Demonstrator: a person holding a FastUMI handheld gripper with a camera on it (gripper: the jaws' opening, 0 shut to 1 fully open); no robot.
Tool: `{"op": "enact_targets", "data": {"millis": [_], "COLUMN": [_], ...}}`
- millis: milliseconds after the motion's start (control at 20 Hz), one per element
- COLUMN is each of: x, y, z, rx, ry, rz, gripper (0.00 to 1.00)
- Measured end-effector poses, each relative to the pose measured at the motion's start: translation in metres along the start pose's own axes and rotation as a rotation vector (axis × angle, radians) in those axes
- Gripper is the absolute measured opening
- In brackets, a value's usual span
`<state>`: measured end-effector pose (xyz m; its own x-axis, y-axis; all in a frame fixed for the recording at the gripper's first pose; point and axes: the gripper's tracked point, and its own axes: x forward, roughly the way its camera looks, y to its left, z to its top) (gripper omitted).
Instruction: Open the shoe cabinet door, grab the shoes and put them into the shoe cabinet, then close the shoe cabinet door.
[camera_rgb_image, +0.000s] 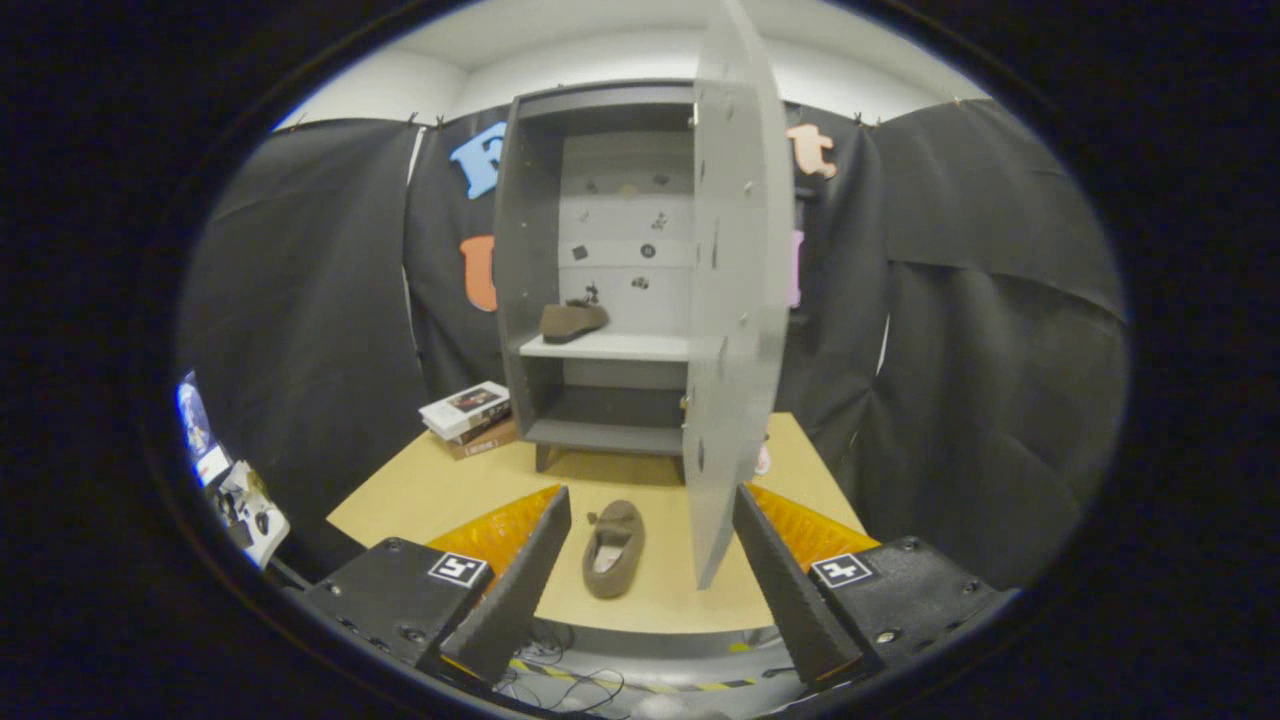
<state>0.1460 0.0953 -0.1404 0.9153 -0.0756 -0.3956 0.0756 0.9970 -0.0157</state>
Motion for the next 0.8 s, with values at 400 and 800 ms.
{"op": "enact_targets", "data": {"millis": [400,800], "x": [0.038,0.104], "y": [0.040,0.028], "z": [-0.064,-0.121], "rx": [0.036,0.146], "ry": [0.218,0.417], "rz": [0.073,0.024], "gripper": [1.00,1.00]}}
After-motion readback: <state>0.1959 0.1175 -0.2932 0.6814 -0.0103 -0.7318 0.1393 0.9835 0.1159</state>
